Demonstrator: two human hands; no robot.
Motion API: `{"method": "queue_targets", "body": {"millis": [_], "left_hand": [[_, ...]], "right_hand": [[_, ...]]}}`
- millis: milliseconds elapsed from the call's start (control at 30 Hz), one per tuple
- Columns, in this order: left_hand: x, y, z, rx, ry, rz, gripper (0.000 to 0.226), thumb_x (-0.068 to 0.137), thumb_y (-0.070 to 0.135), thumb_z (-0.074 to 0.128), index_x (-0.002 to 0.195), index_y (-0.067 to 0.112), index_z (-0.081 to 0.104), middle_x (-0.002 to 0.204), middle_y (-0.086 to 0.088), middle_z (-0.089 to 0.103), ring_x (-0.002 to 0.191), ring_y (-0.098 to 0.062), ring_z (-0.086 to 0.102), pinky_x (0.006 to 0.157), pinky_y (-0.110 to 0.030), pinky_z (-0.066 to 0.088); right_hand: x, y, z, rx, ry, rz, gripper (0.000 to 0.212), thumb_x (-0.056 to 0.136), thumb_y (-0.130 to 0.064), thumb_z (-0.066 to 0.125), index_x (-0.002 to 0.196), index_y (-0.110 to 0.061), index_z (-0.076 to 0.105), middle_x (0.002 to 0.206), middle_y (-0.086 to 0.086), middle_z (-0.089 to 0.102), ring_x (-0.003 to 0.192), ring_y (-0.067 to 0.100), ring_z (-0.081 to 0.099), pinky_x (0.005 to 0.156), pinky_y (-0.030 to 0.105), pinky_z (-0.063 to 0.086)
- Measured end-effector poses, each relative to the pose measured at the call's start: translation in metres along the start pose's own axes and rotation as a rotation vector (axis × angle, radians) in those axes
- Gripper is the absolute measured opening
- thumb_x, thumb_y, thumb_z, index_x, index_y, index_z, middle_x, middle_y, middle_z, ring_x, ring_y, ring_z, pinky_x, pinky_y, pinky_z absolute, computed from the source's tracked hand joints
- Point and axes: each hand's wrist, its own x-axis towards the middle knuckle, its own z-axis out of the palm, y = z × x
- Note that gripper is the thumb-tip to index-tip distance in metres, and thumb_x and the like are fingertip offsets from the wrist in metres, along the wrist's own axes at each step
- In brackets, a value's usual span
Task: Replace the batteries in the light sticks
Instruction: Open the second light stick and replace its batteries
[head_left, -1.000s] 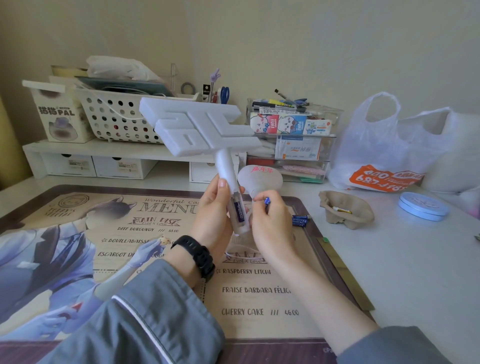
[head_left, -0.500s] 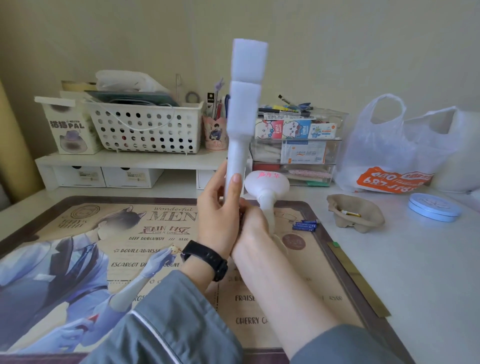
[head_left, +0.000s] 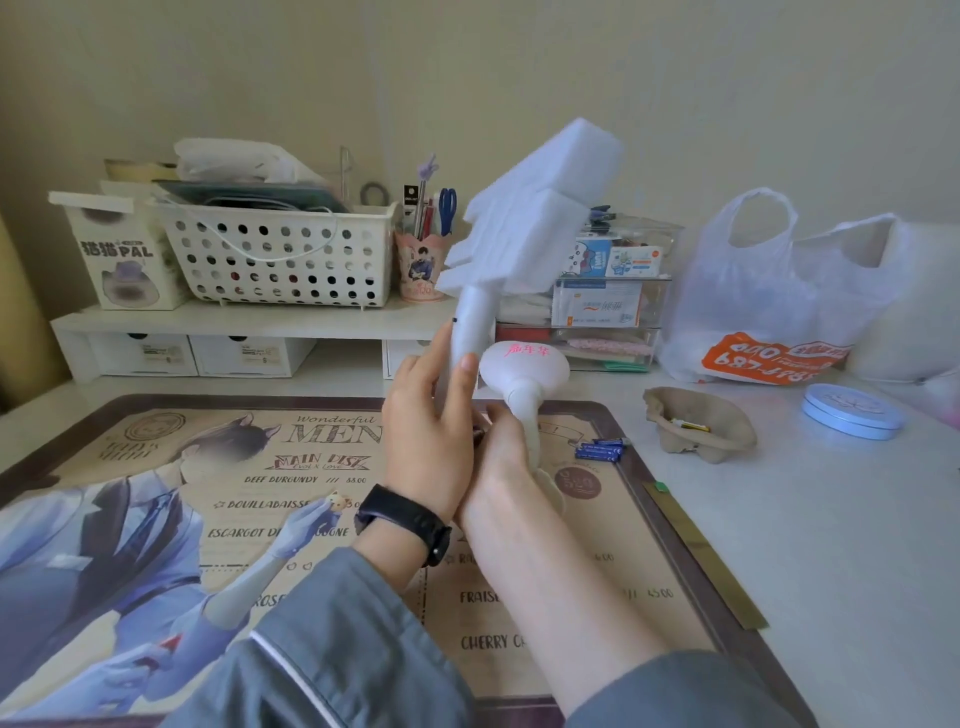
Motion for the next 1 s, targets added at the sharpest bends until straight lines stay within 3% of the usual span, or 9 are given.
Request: {"method": "queue_targets", "body": {"millis": [100,167,300,433,533,700,833,900,1000], "left_hand": [[-0.001,0.009,0.0,-0.139,0.042,-0.083,0.025,0.099,0.025,0.046,0.12,0.025,0.059,0.071,0.001,0.05,0.05,-0.004,0.055,0.053,-0.022,0.045],[-0.001,0.012,0.001,-0.215,0.09,-0.163,0.024,0.098,0.023,0.047,0.12,0.027,0.057,0.068,0.007,0.052,0.052,-0.001,0.051,0.053,-0.02,0.045],[0.002,0.016,-0.001,-0.484,0.069,-0.377,0.033,0.098,0.029,0.046,0.125,0.014,0.058,0.074,0.002,0.049,0.058,-0.007,0.054,0.052,-0.027,0.046],[0.008,0.017,-0.008,-0.799,0.039,-0.593,0.03,0.098,0.034,0.044,0.108,0.007,0.053,0.072,-0.001,0.048,0.049,-0.009,0.047,0.043,-0.02,0.042],[0.012,0.014,-0.014,-0.862,-0.012,-0.728,0.031,0.098,0.039,0.041,0.095,0.01,0.052,0.065,0.002,0.048,0.043,-0.006,0.043,0.04,-0.015,0.037],[0.012,0.009,-0.014,-0.962,0.005,-0.888,0.031,0.098,0.038,0.043,0.089,0.011,0.053,0.068,0.002,0.048,0.039,-0.003,0.042,0.036,-0.013,0.037],[0.01,0.004,-0.013,-0.919,-0.046,-0.928,0.032,0.098,0.04,0.042,0.09,0.011,0.052,0.06,0.003,0.047,0.037,-0.004,0.042,0.036,-0.012,0.033],[0.009,0.005,-0.012,-0.907,-0.063,-0.927,0.032,0.097,0.041,0.043,0.089,0.012,0.051,0.058,0.003,0.046,0.037,-0.005,0.04,0.037,-0.012,0.032],[0.008,0.005,-0.011,-0.913,-0.071,-0.921,0.033,0.097,0.041,0.043,0.089,0.01,0.052,0.058,0.002,0.045,0.038,-0.006,0.038,0.037,-0.012,0.034]], "right_hand": [[0.008,0.0,-0.001,-0.006,0.079,-0.005,0.027,0.096,-0.028,0.05,0.078,-0.008,0.053,0.074,0.01,0.058,0.084,0.026,0.059,0.08,0.034,0.05],[0.011,-0.001,-0.001,0.002,0.098,-0.014,0.023,0.095,-0.027,0.052,0.08,-0.009,0.053,0.069,0.009,0.058,0.079,0.024,0.058,0.087,0.033,0.049],[0.011,-0.008,0.003,0.03,0.18,-0.051,0.021,0.093,-0.017,0.054,0.075,-0.01,0.046,0.045,0.004,0.047,0.037,0.014,0.045,0.045,0.018,0.047],[0.01,-0.027,0.005,-0.102,0.236,-0.274,0.025,0.093,-0.001,0.038,0.069,-0.009,0.041,0.036,0.0,0.037,0.023,0.009,0.031,0.031,0.014,0.029],[0.009,-0.055,0.005,-0.476,0.294,-0.472,0.024,0.093,-0.002,0.033,0.073,-0.007,0.046,0.039,0.002,0.044,0.024,0.008,0.028,0.032,0.012,0.017],[0.017,-0.136,0.003,-1.179,0.301,-0.383,0.023,0.095,-0.006,0.038,0.075,-0.008,0.048,0.06,0.004,0.043,0.026,0.006,0.024,0.028,0.012,0.013],[0.032,-0.212,-0.003,-1.674,0.529,-0.48,0.018,0.087,0.01,0.04,0.075,-0.003,0.044,0.057,0.011,0.043,0.042,0.016,0.031,0.035,0.017,0.022],[0.033,-0.237,-0.011,-1.943,0.615,-0.412,0.019,0.078,0.017,0.04,0.07,0.003,0.048,0.051,0.012,0.044,0.043,0.02,0.038,0.043,0.023,0.028],[0.038,-0.252,-0.025,-2.128,0.639,-0.257,0.015,0.085,0.009,0.051,0.097,0.007,0.061,0.065,0.015,0.052,0.054,0.023,0.048,0.048,0.028,0.038]]}}
